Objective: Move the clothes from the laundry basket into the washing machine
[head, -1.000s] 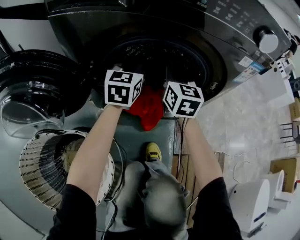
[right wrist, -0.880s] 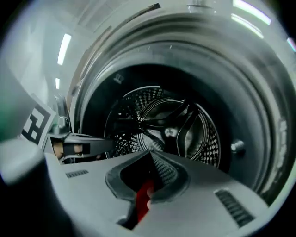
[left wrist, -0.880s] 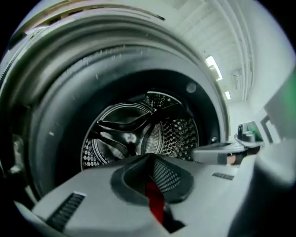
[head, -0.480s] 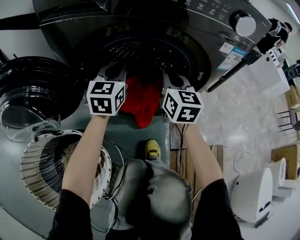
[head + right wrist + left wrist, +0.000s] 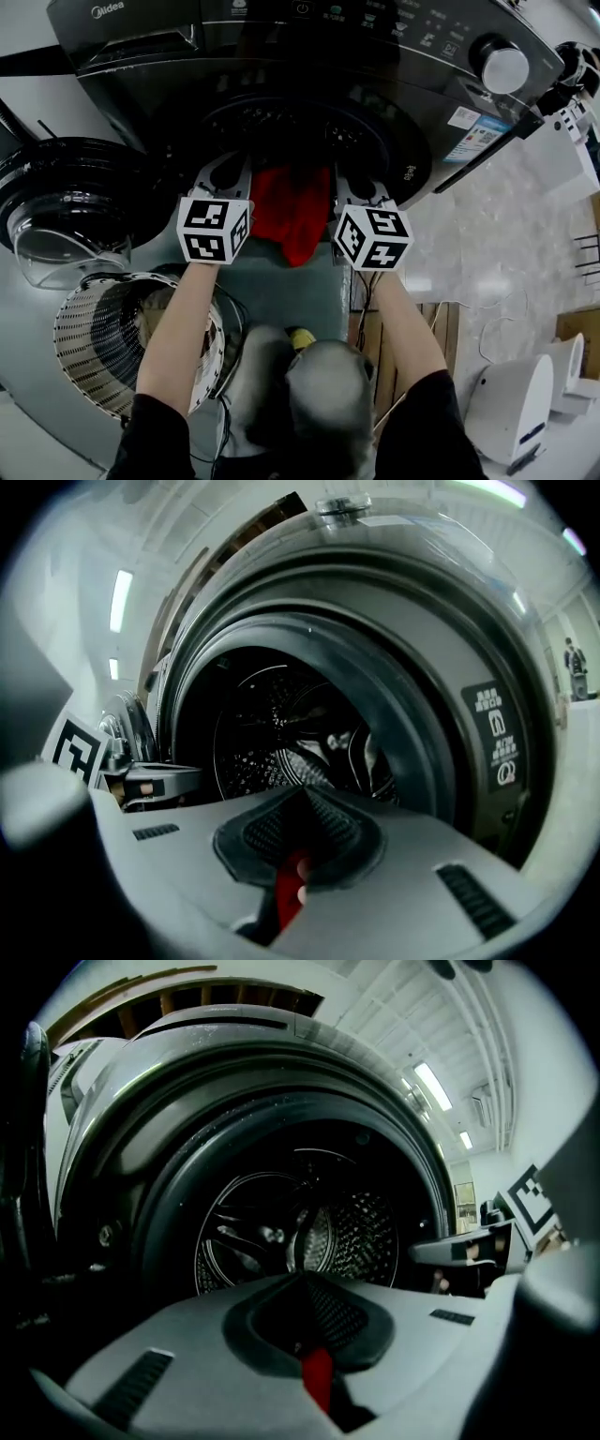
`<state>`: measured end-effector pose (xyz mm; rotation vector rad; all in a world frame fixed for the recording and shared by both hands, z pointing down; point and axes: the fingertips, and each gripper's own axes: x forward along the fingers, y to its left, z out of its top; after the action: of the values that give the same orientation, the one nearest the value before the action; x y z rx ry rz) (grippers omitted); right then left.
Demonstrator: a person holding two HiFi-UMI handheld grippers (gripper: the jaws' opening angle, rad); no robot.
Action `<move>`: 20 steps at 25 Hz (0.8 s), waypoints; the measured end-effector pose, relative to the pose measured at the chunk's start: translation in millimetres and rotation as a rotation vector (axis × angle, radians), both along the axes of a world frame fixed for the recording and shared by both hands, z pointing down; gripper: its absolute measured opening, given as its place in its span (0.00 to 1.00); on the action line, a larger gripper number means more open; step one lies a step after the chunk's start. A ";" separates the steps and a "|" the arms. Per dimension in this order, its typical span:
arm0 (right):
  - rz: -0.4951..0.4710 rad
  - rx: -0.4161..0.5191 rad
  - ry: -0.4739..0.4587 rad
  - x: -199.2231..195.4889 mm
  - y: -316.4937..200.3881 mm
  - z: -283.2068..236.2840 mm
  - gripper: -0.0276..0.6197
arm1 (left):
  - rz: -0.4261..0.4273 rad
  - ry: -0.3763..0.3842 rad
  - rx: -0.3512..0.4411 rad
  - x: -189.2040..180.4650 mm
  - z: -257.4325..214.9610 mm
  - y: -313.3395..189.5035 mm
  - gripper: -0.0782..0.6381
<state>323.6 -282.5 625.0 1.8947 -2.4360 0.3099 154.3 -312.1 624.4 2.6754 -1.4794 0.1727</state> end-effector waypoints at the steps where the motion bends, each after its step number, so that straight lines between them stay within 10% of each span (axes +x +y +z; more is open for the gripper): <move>1: -0.002 -0.006 -0.013 -0.5 0.2 3.4 0.05 | -0.002 -0.006 -0.005 -0.6 3.7 0.2 0.13; 20: -0.049 -0.076 -0.007 -10.1 35.1 -83.4 0.05 | -0.059 0.059 -0.149 -1.1 -69.7 39.3 0.13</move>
<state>313.5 -247.4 541.6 1.8034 -2.4340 0.4019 153.2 -272.8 554.8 2.4961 -1.4648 0.1906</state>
